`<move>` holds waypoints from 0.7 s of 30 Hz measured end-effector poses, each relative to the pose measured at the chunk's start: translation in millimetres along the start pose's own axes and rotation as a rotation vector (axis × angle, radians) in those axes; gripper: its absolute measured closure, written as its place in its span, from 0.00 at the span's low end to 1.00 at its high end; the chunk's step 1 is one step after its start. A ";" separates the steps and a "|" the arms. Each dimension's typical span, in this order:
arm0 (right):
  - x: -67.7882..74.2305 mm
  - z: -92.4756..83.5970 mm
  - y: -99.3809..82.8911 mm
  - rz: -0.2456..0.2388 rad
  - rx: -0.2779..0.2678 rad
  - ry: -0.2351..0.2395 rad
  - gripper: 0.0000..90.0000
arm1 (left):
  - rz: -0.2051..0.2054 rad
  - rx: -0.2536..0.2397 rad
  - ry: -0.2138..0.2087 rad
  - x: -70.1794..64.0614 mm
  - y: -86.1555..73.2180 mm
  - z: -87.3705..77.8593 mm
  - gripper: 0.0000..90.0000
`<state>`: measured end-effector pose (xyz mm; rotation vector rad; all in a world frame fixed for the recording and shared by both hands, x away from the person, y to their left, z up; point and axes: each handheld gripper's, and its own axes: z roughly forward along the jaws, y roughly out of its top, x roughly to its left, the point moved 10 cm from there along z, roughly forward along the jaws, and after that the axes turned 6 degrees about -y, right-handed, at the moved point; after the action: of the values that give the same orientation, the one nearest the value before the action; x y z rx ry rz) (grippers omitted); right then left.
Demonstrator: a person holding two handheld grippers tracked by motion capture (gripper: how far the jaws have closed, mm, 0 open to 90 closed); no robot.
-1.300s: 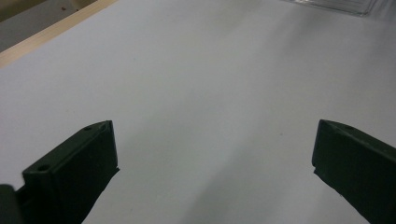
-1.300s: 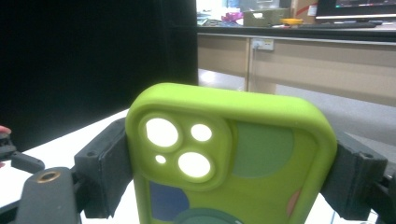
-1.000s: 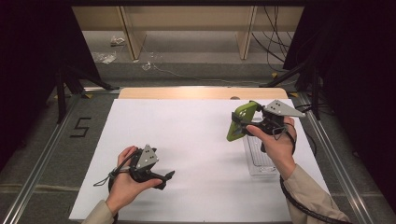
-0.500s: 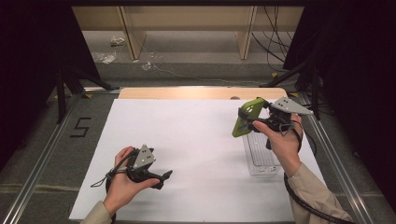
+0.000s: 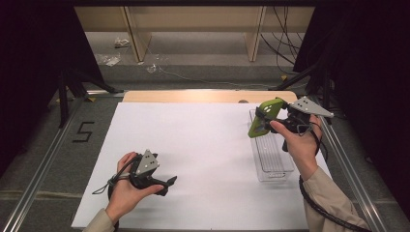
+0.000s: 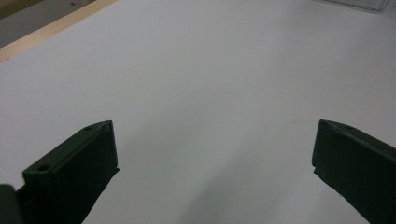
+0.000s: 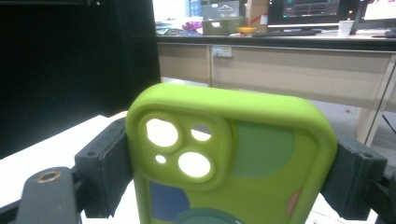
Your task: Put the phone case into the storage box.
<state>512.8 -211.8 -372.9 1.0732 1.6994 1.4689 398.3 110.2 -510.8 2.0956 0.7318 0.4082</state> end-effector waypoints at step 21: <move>-22.8 -1.0 -1.3 0.013 0.000 -0.058 0.19 | -0.003 -0.005 0.002 1.7 0.0 -1.2 0.00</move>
<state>522.3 -232.5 -374.9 1.1182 1.6555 1.4315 399.0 112.0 -510.0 2.0890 0.7343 0.4105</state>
